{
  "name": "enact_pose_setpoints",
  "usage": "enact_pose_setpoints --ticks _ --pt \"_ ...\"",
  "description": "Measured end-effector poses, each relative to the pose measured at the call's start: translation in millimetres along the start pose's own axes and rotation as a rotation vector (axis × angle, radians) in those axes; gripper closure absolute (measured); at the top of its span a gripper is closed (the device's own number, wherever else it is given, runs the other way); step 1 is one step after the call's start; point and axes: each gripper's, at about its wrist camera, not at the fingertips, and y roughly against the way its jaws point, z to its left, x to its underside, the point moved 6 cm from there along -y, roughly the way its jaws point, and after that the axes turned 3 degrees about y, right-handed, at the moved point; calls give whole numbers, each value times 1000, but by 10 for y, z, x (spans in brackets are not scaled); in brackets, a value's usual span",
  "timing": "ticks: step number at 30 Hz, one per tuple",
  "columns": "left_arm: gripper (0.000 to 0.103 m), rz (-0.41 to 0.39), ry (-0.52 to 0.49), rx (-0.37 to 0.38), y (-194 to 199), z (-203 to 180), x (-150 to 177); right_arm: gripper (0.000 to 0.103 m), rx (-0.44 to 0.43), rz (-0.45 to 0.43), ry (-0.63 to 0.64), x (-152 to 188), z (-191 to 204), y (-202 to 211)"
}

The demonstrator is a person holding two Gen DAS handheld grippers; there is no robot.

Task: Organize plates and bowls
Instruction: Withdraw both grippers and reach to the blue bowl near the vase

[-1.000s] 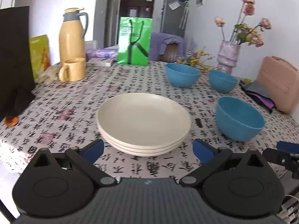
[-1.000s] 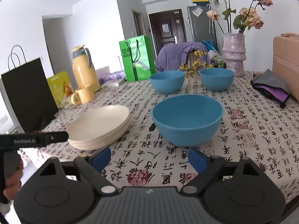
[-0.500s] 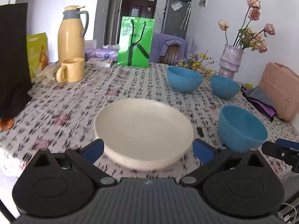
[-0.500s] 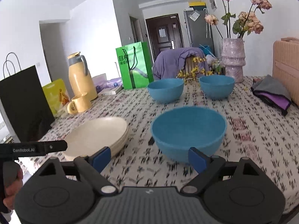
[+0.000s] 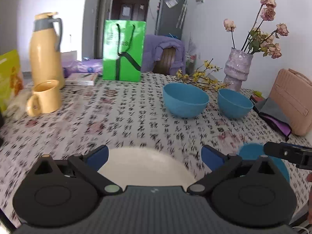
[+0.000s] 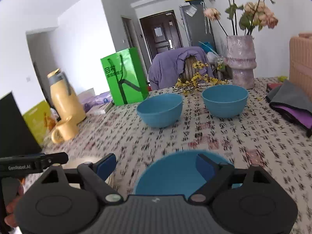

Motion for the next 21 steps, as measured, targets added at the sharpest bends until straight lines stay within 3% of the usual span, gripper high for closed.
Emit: enact_pose_setpoints --ticks 4,10,14,19,21 --pt "0 39 -8 66 -372 -67 -339 18 -50 76 -63 -287 -161 -344" --pt "1 44 -22 68 -994 -140 -852 21 -85 162 -128 -828 -464 -1004" --pt "3 158 43 117 -1606 -103 -1075 22 -64 261 -180 -1054 -660 -1521" --pt "16 257 99 127 -2315 -29 -1237 27 -71 367 -321 -1180 -934 -2195" --pt "26 293 139 145 -2531 5 -1278 31 -47 396 -358 -1176 -1020 -2418"
